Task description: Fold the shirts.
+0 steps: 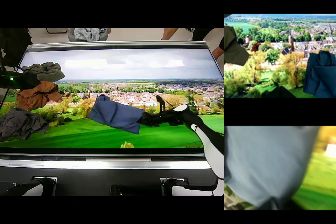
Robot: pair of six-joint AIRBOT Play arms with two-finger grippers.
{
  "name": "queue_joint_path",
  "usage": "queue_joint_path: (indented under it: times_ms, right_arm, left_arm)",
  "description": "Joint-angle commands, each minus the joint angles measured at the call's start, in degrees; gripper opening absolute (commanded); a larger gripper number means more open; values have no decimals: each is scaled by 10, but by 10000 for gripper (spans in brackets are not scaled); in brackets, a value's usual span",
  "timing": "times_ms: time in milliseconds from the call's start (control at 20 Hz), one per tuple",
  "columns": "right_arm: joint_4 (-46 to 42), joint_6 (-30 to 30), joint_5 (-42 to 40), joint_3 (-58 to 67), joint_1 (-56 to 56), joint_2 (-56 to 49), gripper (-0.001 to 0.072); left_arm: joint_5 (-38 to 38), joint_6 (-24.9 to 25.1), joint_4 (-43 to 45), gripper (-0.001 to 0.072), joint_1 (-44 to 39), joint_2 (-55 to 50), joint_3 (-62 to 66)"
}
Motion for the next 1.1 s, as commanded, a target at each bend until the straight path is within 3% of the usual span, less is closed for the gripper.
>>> queue_joint_path:
  times_ms: [0, 150, 300, 450, 750, 1050]
  right_arm:
    - [35, -15, -50, 14, 21, 2, 42]
    - [4, -34, 46, 135, -7, 16, 41]
    - [-87, 37, 176, 328, -49, 19, 42]
    - [-110, 78, 235, 456, -112, 19, 42]
    - [-135, 88, 286, 488, -295, 15, 42]
    - [-201, 81, 272, 488, -441, 13, 43]
  left_arm:
    - [1, 0, 0, 24, 0, 0, 0]
    - [1, 0, 0, 24, 1, -2, 0]
    - [2, 0, 0, 24, 0, -10, -1]
    - [9, 0, -2, 25, -4, -15, -11]
    - [12, 0, -13, 24, -17, -15, -34]
    - [11, -1, -17, 25, -21, -15, -34]
